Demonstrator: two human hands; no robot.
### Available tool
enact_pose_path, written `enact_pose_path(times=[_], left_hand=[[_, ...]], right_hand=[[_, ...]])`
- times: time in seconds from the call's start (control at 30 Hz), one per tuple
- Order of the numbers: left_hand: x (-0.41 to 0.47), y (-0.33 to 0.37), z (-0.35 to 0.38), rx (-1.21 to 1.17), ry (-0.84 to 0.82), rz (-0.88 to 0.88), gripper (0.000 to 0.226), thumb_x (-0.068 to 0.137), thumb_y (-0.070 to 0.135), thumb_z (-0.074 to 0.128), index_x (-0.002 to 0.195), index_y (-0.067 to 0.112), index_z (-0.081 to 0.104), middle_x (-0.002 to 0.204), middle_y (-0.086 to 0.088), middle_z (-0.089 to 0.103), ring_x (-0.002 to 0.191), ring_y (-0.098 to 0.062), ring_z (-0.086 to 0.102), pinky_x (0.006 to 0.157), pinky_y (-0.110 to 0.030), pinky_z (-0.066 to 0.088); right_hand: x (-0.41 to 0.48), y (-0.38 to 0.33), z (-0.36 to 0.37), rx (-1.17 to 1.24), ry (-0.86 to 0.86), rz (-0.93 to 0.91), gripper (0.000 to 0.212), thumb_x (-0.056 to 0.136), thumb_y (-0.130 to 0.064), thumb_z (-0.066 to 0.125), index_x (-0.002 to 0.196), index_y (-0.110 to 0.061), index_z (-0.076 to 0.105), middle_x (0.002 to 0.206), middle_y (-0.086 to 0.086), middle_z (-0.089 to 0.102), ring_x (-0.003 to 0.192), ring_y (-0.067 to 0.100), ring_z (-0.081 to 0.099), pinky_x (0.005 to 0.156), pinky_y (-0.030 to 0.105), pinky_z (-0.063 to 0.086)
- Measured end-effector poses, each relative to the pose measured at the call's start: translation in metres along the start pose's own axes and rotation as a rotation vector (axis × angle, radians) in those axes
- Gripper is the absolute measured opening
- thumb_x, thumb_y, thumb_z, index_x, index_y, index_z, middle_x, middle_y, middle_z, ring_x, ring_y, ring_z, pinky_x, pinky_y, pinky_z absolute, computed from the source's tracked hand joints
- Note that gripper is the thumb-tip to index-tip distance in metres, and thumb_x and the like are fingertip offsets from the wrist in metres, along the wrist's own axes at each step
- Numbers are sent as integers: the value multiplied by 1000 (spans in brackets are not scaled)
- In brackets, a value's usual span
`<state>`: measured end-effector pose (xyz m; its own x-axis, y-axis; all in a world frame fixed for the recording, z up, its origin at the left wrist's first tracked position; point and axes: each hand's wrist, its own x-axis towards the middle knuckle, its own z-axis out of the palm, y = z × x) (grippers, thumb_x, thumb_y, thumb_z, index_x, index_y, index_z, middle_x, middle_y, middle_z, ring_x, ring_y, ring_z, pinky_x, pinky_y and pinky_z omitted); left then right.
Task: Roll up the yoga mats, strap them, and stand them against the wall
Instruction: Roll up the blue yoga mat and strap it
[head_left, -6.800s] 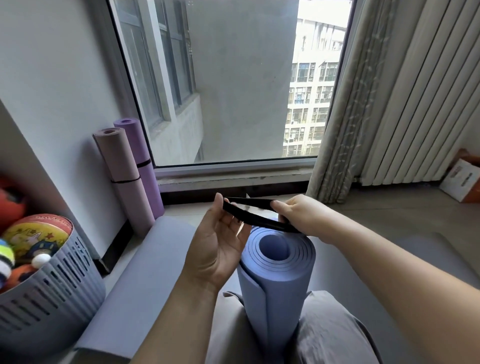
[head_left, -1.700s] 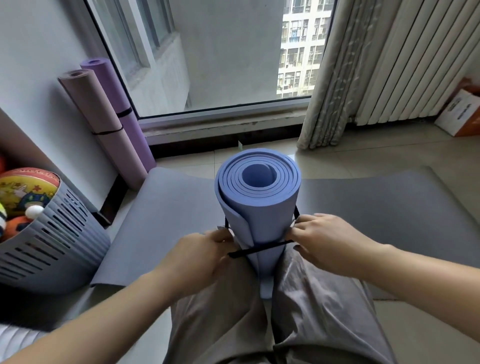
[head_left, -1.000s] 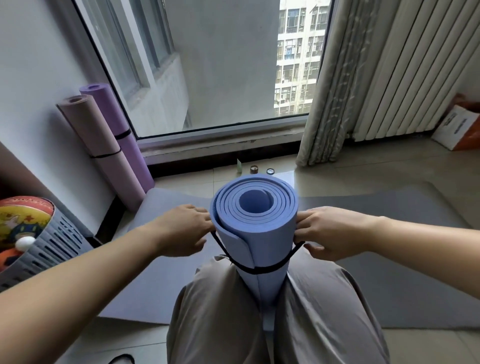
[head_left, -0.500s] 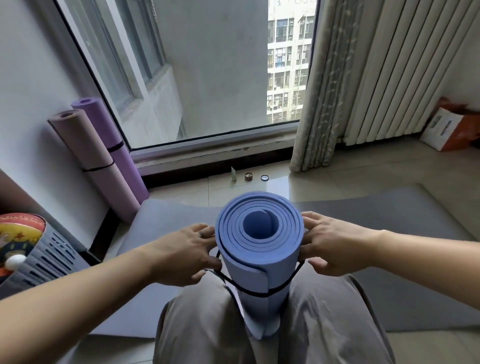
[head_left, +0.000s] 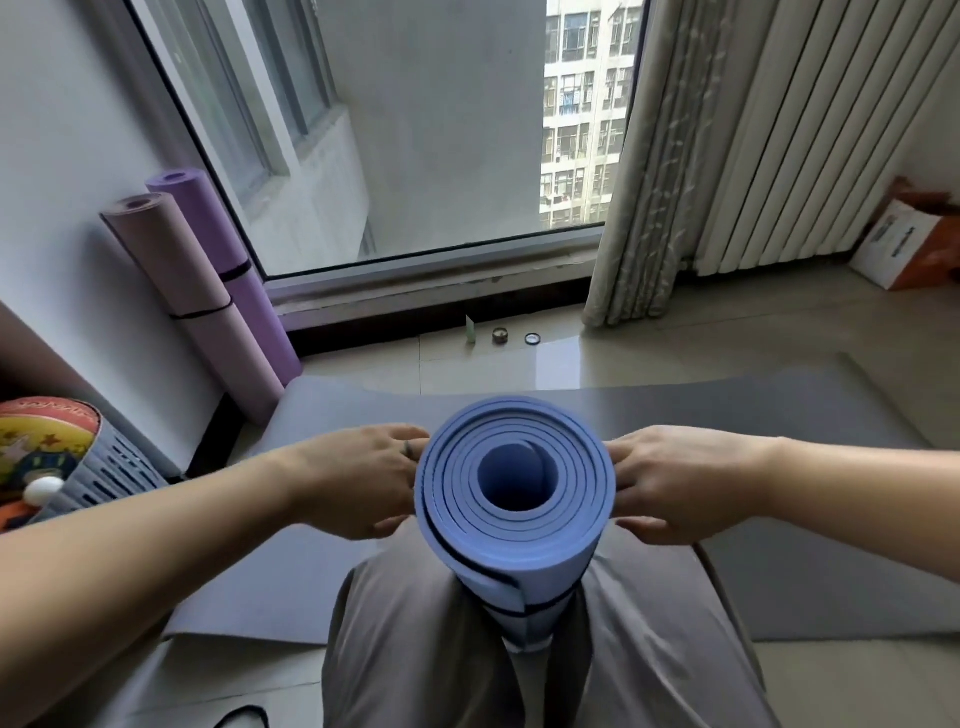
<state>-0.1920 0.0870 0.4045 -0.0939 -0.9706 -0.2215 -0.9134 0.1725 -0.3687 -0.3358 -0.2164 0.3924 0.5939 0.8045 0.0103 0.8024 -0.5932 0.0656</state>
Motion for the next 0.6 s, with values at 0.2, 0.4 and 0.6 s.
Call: enact_pose_path(times=[0.2, 0.4, 0.6], left_hand=[[8, -28, 3, 124, -48, 9, 36, 82, 29, 58, 117, 34, 64, 123, 12, 63, 129, -19, 37, 112, -41, 17], [15, -38, 3, 99, -108, 49, 39, 82, 35, 58, 121, 35, 60, 126, 9, 61, 129, -20, 31, 115, -43, 19], [44, -53, 12, 205, -178, 18, 37, 91, 33, 49, 126, 24, 58, 133, 2, 57, 130, -20, 41, 118, -41, 2]], right_hand=[[11, 21, -17, -167, -52, -47, 39, 67, -28, 69, 106, -32, 69, 107, -17, 67, 110, 12, 44, 98, 28, 40], [25, 53, -24, -309, -192, -47, 35, 72, -28, 61, 106, -28, 67, 114, -8, 66, 113, 17, 49, 106, 36, 30], [76, 79, -14, -435, -240, -144, 37, 86, -26, 58, 122, -17, 62, 132, 3, 58, 125, 21, 46, 112, 44, 30]])
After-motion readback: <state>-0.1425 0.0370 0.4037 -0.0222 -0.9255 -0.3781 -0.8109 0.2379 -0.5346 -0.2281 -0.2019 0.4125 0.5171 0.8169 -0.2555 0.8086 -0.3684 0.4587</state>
